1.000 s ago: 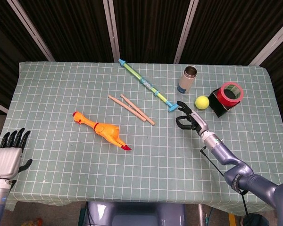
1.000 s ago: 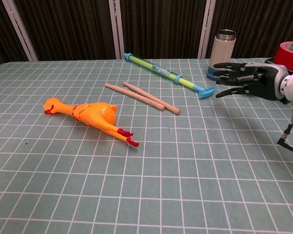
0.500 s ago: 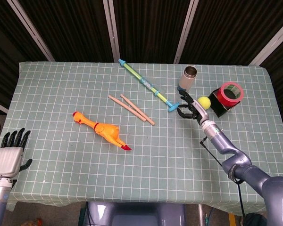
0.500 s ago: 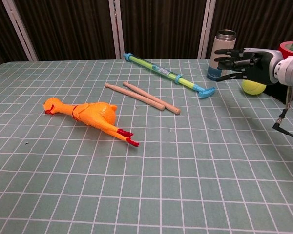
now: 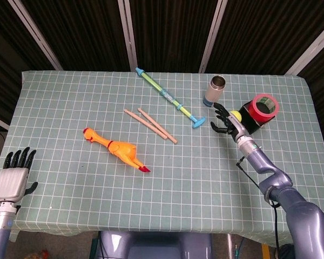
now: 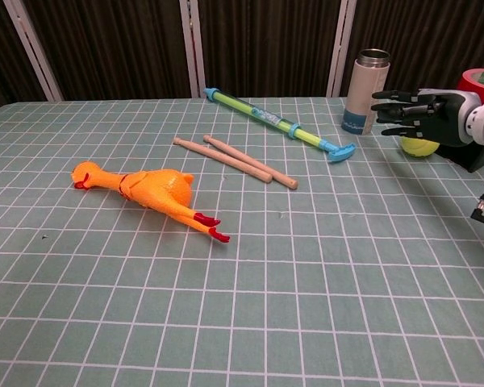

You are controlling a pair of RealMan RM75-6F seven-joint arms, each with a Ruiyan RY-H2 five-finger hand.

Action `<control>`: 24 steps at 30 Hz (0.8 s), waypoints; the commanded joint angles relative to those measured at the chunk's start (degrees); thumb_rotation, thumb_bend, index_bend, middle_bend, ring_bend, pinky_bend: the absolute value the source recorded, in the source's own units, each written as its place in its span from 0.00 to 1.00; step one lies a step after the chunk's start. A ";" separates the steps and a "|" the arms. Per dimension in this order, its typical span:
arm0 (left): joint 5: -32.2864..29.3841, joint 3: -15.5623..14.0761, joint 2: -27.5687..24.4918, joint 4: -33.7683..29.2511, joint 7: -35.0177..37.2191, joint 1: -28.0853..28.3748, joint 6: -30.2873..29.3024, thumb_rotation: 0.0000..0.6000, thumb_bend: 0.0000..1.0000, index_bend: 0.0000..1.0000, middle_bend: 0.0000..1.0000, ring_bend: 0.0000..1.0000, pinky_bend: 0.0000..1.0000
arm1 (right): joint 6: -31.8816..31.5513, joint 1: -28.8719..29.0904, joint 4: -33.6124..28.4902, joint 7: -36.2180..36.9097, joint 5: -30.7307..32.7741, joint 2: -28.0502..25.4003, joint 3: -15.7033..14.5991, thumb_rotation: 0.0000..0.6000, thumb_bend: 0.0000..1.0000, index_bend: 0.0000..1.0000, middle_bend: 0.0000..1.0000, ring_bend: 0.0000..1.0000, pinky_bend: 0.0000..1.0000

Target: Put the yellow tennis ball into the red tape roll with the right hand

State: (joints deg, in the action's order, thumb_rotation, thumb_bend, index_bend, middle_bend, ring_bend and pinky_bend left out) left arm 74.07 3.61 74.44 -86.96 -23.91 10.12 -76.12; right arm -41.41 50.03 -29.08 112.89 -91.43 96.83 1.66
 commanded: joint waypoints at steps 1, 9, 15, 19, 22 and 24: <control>-0.23 -0.01 0.11 0.04 -0.19 0.16 0.26 1.00 0.20 0.00 0.00 0.00 0.00 | -0.18 0.02 3.00 3.78 -1.33 1.36 -2.18 1.00 0.52 0.00 0.00 0.01 0.00; -0.86 -0.03 0.59 0.69 -0.90 0.49 0.56 1.00 0.20 0.00 0.01 0.00 0.00 | -0.02 -0.20 8.41 7.61 -2.36 3.06 -4.69 1.00 0.52 0.00 0.00 0.01 0.00; -0.46 -0.42 0.82 0.45 -1.36 0.59 0.39 1.00 0.20 0.00 0.00 0.00 0.00 | 0.88 -0.93 12.03 6.11 -1.21 4.39 -4.53 1.00 0.52 0.00 0.00 0.01 0.00; 0.73 -0.44 1.21 1.18 -1.16 0.48 -0.97 1.00 0.20 0.00 0.00 0.00 0.00 | 1.66 -1.30 13.08 4.21 -0.81 4.38 -4.62 1.00 0.52 0.00 0.00 0.00 0.00; 1.57 -0.65 1.47 1.48 -0.84 0.28 -1.76 1.00 0.20 0.00 0.00 0.00 0.00 | 1.92 -1.66 13.19 3.52 -0.61 4.25 -4.73 1.00 0.52 0.00 0.00 0.00 0.00; 1.76 -0.77 1.59 1.45 -0.99 0.25 -1.90 1.00 0.20 0.00 0.00 0.00 0.00 | 2.17 -1.94 13.29 3.31 -0.63 4.12 -4.99 1.00 0.52 0.00 0.00 0.00 0.00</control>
State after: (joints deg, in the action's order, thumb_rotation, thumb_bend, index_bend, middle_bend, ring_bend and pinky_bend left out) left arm 75.80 2.87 76.00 -85.51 -24.86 10.39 -78.00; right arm -39.31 48.18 -15.85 116.26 -92.08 101.00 -3.25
